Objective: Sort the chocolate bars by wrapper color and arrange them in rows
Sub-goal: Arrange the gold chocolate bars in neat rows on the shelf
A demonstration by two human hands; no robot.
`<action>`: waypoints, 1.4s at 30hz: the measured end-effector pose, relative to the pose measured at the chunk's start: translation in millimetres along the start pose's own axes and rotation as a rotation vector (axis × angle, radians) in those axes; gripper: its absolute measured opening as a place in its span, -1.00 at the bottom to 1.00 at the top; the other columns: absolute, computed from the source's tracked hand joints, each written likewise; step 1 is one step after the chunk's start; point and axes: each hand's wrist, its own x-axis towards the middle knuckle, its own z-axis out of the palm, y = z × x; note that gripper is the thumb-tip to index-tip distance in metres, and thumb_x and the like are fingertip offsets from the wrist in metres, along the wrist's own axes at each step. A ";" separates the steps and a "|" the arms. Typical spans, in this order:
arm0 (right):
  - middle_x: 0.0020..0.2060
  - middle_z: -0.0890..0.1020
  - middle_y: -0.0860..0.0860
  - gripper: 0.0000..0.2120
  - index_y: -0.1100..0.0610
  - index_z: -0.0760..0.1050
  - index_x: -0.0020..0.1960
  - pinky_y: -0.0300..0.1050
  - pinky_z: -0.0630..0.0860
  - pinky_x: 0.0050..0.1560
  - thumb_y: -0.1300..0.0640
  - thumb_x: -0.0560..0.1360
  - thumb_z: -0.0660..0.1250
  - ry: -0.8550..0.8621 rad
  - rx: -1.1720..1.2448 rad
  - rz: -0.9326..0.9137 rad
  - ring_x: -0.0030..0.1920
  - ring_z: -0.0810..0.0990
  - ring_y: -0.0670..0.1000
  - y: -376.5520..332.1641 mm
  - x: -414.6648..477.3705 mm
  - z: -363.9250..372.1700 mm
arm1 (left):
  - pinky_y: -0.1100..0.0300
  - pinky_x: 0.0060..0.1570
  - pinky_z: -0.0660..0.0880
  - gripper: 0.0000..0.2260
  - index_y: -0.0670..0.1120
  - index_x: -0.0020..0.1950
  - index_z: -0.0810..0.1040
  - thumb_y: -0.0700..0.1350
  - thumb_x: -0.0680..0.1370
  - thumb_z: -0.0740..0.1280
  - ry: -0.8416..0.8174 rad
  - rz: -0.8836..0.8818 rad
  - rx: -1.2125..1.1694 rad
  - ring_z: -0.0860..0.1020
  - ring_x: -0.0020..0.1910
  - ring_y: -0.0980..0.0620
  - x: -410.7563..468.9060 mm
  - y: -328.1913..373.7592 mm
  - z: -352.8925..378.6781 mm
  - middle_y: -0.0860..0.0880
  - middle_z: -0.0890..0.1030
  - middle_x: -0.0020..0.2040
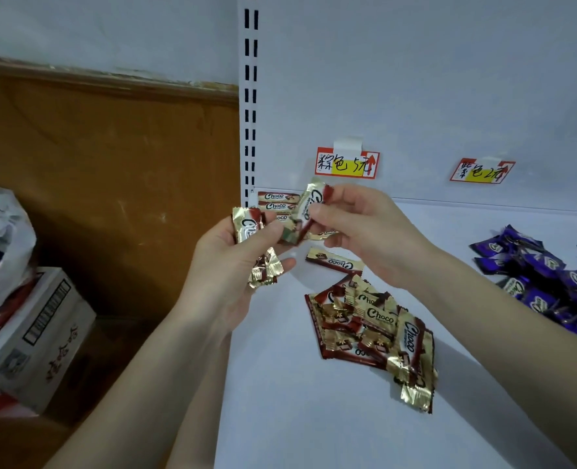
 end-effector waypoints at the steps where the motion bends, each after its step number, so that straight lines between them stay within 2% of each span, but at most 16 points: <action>1: -0.26 0.62 -0.03 -0.93 0.09 0.52 -0.05 -0.22 0.47 -0.21 0.22 0.50 0.31 -0.034 -0.071 -0.012 -0.28 0.57 -0.12 -1.8 1.2 -3.5 | 0.21 -0.35 0.59 -0.92 -0.12 -0.05 0.58 -0.25 0.48 0.36 -0.001 0.004 0.018 0.68 -0.18 0.03 0.9 0.4 -1.4 -0.06 0.70 -0.13; 4: -0.24 0.63 -0.11 -0.85 -0.07 0.52 -0.03 -0.30 0.47 -0.18 0.18 0.50 0.31 -0.209 -0.327 -0.093 -0.23 0.57 -0.18 -6.3 1.2 -9.4 | 0.22 -0.33 0.59 -0.92 -0.09 -0.04 0.59 -0.20 0.48 0.36 -0.017 0.030 0.076 0.67 -0.20 0.08 3.5 2.2 -3.9 -0.01 0.69 -0.17; 6: -0.23 0.64 -0.07 -0.84 -0.05 0.53 -0.03 -0.32 0.50 -0.18 0.19 0.47 0.35 -0.277 -0.408 -0.143 -0.21 0.59 -0.17 -8.2 2.0 -8.3 | 0.23 -0.32 0.59 -0.90 -0.09 -0.03 0.60 -0.20 0.47 0.37 -0.036 0.035 0.131 0.66 -0.22 0.09 4.8 1.9 -3.3 0.00 0.70 -0.18; 9: -0.28 0.60 -0.10 -0.88 -0.02 0.49 -0.13 -0.39 0.46 -0.25 0.16 0.43 0.41 -0.149 -0.540 -0.291 -0.29 0.55 -0.21 -4.6 4.9 -3.6 | 0.23 -0.36 0.58 -0.91 -0.10 -0.07 0.60 -0.25 0.47 0.39 0.019 0.038 0.140 0.66 -0.29 0.09 8.6 -0.7 -2.5 0.00 0.69 -0.25; 11: -0.28 0.57 -0.13 -0.92 0.04 0.55 -0.17 -0.42 0.38 -0.26 0.08 0.40 0.44 -0.060 -0.684 -0.439 -0.27 0.52 -0.19 0.2 3.4 -0.7 | 0.21 -0.36 0.59 -0.91 -0.12 -0.06 0.59 -0.27 0.47 0.38 0.074 0.032 0.093 0.67 -0.30 0.06 11.3 -2.1 -3.3 -0.03 0.69 -0.24; 13: -0.24 0.61 -0.05 -0.78 0.14 0.62 -0.11 -0.35 0.38 -0.23 -0.01 0.37 0.42 -0.046 -0.854 -0.587 -0.24 0.51 -0.14 6.8 2.3 2.5 | 0.19 -0.35 0.59 -0.90 -0.15 -0.04 0.59 -0.28 0.48 0.38 0.108 0.020 0.056 0.67 -0.27 0.02 13.2 -3.2 -4.7 -0.07 0.69 -0.20; 15: -0.20 0.65 0.03 -0.75 0.18 0.64 -0.09 -0.25 0.42 -0.18 0.02 0.37 0.38 -0.061 -0.920 -0.654 -0.20 0.56 -0.05 11.5 5.5 3.3 | 0.21 -0.36 0.58 -0.91 -0.15 -0.03 0.59 -0.27 0.49 0.37 0.124 0.004 0.050 0.68 -0.25 0.02 14.0 -4.8 -5.9 -0.08 0.70 -0.17; 18: -0.13 0.66 0.07 -0.83 0.19 0.64 -0.05 -0.20 0.45 -0.12 0.14 0.40 0.42 -0.029 -0.889 -0.617 -0.16 0.59 0.01 13.1 16.5 -2.4 | 0.21 -0.34 0.60 -0.93 -0.12 -0.02 0.56 -0.20 0.52 0.35 0.159 -0.005 0.029 0.68 -0.25 0.07 13.4 -4.9 -8.2 -0.06 0.69 -0.18; 21: -0.10 0.64 0.09 -0.83 0.22 0.63 -0.04 -0.15 0.50 -0.03 0.18 0.40 0.43 -0.029 -0.879 -0.602 -0.12 0.57 -0.01 20.3 28.0 -7.9 | 0.20 -0.29 0.61 -0.96 -0.08 -0.05 0.53 -0.13 0.53 0.33 0.218 -0.011 0.020 0.66 -0.26 0.07 14.1 -2.9 -11.7 -0.03 0.62 -0.20; 24: -0.16 0.64 0.09 -0.84 0.23 0.64 -0.10 -0.10 0.48 -0.11 0.15 0.38 0.40 -0.117 -0.918 -0.601 -0.18 0.55 -0.01 29.7 33.7 -6.2 | 0.21 -0.31 0.60 -0.88 -0.10 0.04 0.51 -0.08 0.58 0.27 0.255 -0.050 -0.015 0.59 -0.31 0.09 16.4 -2.6 -14.3 -0.03 0.56 -0.24; 27: -0.17 0.65 0.10 -0.81 0.23 0.64 -0.12 -0.04 0.49 -0.07 0.12 0.37 0.39 -0.184 -0.977 -0.592 -0.12 0.58 0.09 37.9 35.5 -3.1 | 0.22 -0.38 0.57 -0.85 -0.12 0.10 0.50 -0.09 0.59 0.25 0.267 -0.071 -0.071 0.56 -0.34 0.10 18.5 -4.0 -16.1 -0.03 0.55 -0.26; 34: -0.09 0.65 0.08 -0.83 0.19 0.65 -0.05 -0.16 0.35 0.00 0.12 0.42 0.42 -0.181 -0.993 -0.563 -0.02 0.54 0.07 43.4 42.4 -0.9 | 0.23 -0.40 0.56 -0.85 -0.12 0.11 0.50 -0.10 0.59 0.25 0.287 -0.076 -0.085 0.56 -0.34 0.10 22.1 -7.9 -17.4 -0.04 0.55 -0.26; 42: -0.10 0.64 0.06 -0.83 0.17 0.65 -0.04 -0.11 0.39 0.01 0.10 0.44 0.39 -0.209 -0.991 -0.533 -0.02 0.52 0.04 43.8 43.7 -1.4 | 0.24 -0.40 0.57 -0.84 -0.13 0.12 0.49 -0.10 0.60 0.23 0.290 -0.080 -0.074 0.55 -0.36 0.10 24.3 -9.8 -14.7 -0.04 0.54 -0.27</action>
